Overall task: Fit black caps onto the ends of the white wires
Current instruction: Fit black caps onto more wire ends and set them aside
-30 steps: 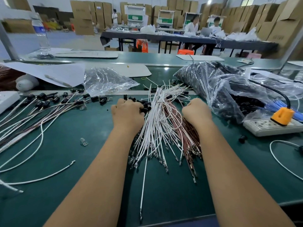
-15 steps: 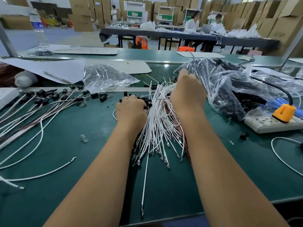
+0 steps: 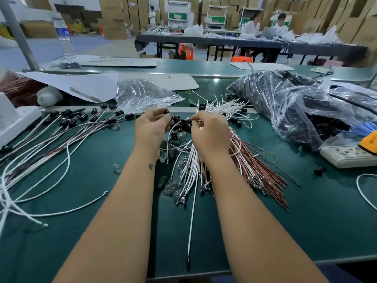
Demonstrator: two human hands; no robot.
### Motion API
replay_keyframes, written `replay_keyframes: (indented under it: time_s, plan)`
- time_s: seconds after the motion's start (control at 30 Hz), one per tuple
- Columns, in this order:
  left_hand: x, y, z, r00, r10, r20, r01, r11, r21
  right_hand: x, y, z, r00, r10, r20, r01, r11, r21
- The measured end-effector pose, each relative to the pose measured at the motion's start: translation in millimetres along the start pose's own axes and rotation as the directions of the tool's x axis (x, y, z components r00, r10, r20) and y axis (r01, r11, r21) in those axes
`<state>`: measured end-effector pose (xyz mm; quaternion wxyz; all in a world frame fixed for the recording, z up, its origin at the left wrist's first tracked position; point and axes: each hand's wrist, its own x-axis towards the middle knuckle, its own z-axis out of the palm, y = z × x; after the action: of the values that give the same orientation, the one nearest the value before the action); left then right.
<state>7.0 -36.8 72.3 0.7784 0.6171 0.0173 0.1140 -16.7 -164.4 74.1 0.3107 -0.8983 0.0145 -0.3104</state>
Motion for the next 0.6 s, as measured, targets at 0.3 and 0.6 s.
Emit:
replay_keyframes:
  time_s: [0.3,0.6]
  plan:
    - [-3.0,2.0,5.6,0.992,-0.108,0.06,0.117,0.974,-0.195,-5.2,-4.0,-2.2,0.995,-0.08,-0.061,0.082,0.996,0.031]
    - [-1.1,5.1,-0.4,0.983,-0.14,0.12,0.169,0.943,-0.288,-3.9,-2.7,-3.3,0.997,-0.023,-0.077,0.026,0.999,0.038]
